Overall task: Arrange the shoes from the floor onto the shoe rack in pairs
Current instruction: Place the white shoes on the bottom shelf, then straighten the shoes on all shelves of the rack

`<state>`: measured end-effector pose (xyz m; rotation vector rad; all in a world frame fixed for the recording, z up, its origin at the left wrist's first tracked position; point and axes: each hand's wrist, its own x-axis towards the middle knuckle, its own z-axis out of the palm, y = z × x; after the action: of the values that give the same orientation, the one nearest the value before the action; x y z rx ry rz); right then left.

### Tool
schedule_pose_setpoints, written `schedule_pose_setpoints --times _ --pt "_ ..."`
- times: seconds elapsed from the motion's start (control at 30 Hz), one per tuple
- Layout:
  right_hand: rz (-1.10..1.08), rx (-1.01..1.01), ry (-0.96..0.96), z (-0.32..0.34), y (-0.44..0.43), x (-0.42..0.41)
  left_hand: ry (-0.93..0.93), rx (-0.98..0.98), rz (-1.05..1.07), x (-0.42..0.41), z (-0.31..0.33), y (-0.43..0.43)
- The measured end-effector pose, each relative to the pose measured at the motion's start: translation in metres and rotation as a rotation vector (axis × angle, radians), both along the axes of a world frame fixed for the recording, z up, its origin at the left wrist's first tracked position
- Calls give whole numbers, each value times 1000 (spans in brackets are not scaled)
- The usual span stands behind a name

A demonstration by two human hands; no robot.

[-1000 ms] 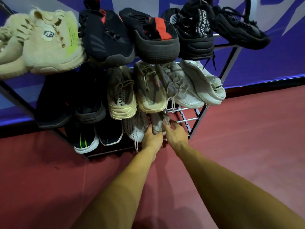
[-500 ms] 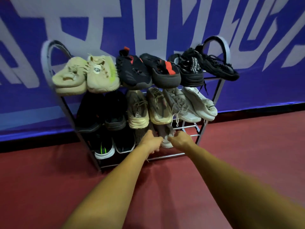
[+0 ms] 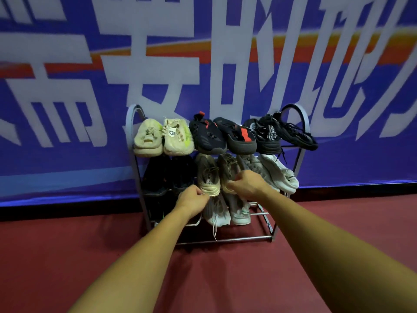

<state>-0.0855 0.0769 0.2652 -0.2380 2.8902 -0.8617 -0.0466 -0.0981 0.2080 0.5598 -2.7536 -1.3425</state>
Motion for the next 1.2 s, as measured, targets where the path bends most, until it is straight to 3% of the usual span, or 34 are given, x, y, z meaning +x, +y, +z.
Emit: schedule_pose_setpoints --times 0.2,0.4,0.47,0.57,0.7,0.77,0.9,1.07,1.2 --pt "152 63 57 3 -18 4 12 -156 88 10 22 -16" --pt "225 -81 116 27 -75 5 80 -215 303 10 61 -60" --pt "246 -136 139 33 -100 5 160 -119 378 8 71 -74" --pt "279 -145 159 37 -128 1 249 206 400 8 79 -93" --pt "307 -70 169 34 -146 -5 167 699 393 6 95 -124" --pt "293 -68 185 34 -152 -6 130 842 382 0 97 -135" --pt "273 -116 171 39 -157 -8 125 1027 362 -16 97 -134" --pt "305 -156 136 41 -149 -7 231 1076 482 -26 99 -120" --pt "335 -216 114 47 -143 -9 303 1130 440 -20 114 -117"
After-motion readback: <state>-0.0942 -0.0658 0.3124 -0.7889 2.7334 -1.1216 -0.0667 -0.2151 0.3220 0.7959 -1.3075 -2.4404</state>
